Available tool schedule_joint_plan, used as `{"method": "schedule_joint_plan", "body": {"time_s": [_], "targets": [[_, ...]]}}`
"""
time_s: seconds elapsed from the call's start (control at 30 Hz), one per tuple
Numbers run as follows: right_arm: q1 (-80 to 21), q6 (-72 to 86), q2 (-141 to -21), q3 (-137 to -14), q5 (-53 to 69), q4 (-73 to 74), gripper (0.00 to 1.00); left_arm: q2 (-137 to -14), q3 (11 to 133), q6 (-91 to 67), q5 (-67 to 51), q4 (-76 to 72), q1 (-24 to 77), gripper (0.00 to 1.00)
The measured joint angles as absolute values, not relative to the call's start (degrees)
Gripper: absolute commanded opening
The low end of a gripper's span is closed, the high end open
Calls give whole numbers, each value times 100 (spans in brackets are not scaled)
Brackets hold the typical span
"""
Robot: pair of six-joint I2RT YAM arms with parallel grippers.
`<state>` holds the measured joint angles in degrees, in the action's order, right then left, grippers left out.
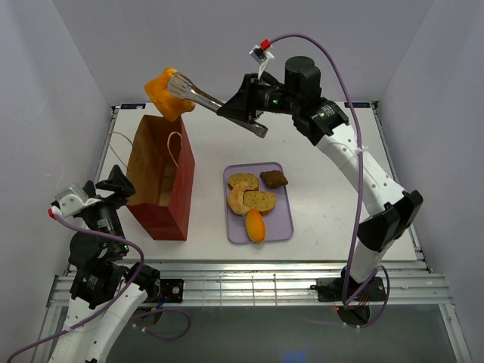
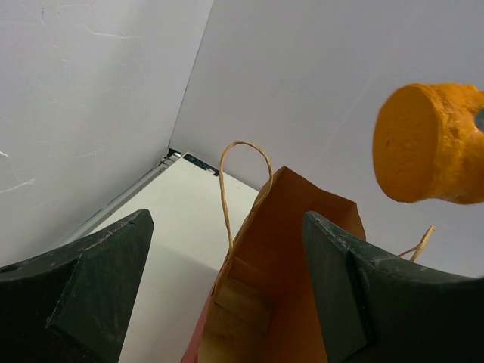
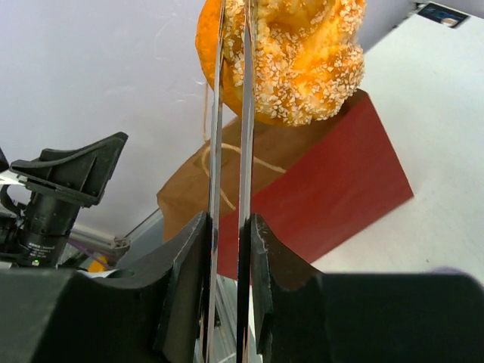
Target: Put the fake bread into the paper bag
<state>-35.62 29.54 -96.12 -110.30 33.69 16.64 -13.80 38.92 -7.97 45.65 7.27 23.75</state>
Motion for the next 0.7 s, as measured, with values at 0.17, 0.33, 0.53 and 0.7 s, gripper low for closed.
{"method": "schedule_joint_plan", "body": {"time_s": [0.17, 0.33, 0.53, 0.7], "targets": [[-3854, 2943, -10248, -11740, 3555, 1691, 8, -1380, 3892, -794, 4567, 727, 2375, 90], [-4108, 2919, -10311, -11686, 3629, 1675, 9, -1380, 3892, -794, 4565, 727, 2375, 90], [-4307, 2823, -10300, -11159, 3649, 1621, 16, -1380, 3892, -794, 4563, 727, 2375, 90], [-4327, 2775, -10313, -11052, 3636, 1708, 28, -1380, 3892, -797, 4558, 727, 2375, 90]]}}
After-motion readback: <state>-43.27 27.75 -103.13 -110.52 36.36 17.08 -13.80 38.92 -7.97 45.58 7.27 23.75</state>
